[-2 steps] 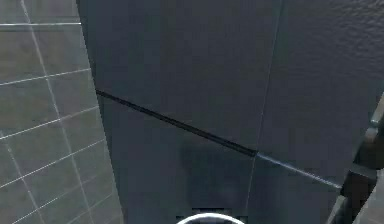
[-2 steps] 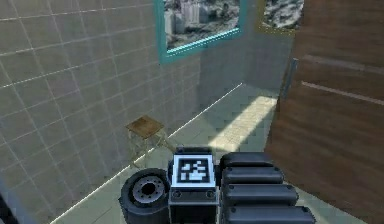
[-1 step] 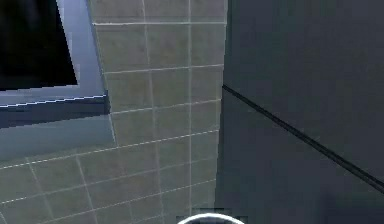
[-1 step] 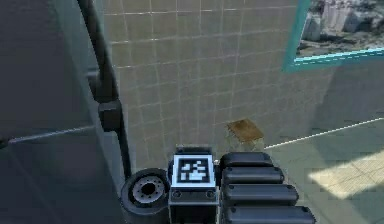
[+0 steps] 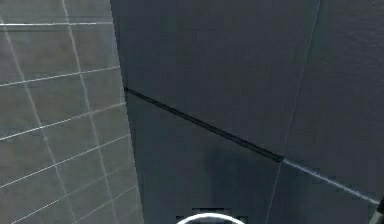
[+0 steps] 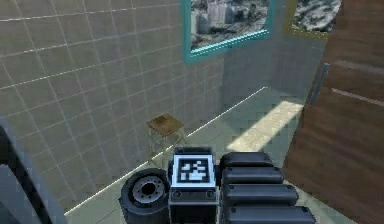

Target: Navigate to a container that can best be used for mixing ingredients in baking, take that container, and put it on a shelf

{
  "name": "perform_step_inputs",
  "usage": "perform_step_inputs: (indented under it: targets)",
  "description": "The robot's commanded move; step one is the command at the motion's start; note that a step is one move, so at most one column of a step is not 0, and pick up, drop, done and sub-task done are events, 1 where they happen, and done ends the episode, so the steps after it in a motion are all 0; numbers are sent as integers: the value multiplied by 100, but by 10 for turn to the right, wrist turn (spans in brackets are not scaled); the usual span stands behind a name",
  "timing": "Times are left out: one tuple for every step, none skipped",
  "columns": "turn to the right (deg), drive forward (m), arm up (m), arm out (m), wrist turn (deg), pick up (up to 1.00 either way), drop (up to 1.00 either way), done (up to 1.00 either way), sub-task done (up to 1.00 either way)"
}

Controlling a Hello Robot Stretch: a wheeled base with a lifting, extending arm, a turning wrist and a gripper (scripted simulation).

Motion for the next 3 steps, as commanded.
perform_step_inputs:
  targets:
    - [30,0,0,0,0,0,0,0,0]
    - [-240,0,0,0,0,0,0,0,0]
    - [180,0,0,0,0,0,0,0,0]
